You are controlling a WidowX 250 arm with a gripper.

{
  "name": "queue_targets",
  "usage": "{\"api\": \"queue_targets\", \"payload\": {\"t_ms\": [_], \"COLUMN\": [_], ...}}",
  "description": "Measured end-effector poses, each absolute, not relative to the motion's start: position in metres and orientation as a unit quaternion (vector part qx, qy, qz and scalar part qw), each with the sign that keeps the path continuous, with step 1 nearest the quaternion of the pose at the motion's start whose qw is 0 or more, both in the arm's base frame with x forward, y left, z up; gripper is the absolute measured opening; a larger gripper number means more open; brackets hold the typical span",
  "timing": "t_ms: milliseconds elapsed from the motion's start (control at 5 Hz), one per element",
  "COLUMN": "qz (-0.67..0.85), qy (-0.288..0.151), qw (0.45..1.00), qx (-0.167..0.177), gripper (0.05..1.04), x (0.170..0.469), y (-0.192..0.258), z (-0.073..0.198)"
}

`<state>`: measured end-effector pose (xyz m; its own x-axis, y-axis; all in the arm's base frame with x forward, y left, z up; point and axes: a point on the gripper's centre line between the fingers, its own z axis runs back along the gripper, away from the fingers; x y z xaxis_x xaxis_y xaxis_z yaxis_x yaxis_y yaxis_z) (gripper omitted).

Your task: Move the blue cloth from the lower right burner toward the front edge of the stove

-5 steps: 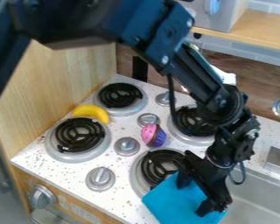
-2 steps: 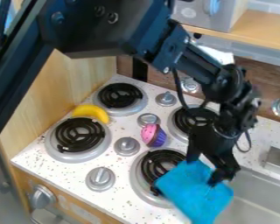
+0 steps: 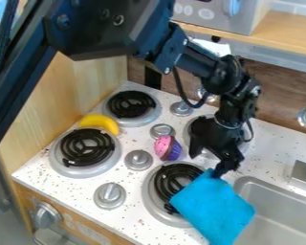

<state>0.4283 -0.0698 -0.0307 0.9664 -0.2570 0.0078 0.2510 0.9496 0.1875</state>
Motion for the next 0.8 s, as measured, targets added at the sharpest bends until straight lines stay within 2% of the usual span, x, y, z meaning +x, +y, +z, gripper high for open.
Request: {"api": "queue_targets", "payload": {"t_ms": [400,600,800], "qz": [-0.118,-0.114,-0.101], "qy": [-0.022,-0.074,-0.111], "qw": [0.990,0.990,0.988], "qx": [0.078,0.041,-0.019], "gripper": [1.000,1.000,1.000], "x": [0.429,0.423,0.408], "y": [-0.060,-0.068,-0.063], "z": [-0.031,0.003,0.025]}}
